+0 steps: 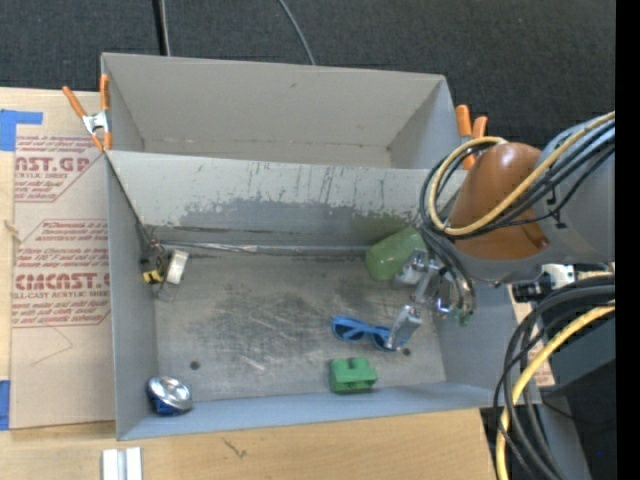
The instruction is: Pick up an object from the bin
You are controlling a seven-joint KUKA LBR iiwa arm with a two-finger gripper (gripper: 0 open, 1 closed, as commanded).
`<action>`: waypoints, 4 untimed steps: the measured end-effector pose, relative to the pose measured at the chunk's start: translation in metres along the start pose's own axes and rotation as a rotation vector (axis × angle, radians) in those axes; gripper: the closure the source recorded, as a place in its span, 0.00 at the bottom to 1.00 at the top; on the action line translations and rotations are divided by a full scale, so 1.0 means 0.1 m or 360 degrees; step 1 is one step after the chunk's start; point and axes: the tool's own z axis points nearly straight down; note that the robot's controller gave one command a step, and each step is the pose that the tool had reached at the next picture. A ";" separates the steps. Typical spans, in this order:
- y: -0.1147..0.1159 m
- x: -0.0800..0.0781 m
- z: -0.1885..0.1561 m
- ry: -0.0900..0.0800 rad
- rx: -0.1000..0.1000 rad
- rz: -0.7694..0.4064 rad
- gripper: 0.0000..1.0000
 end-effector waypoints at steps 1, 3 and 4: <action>0.05 0.11 0.27 -0.0011 -0.0003 0.0233 0.00; 0.06 0.07 0.23 -0.0015 -0.0003 0.0232 1.00; 0.06 0.06 -0.31 -0.0007 -0.0003 0.0231 1.00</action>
Offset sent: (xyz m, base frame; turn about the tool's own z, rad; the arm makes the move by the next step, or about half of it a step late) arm -0.0115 0.0077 -0.0295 0.1469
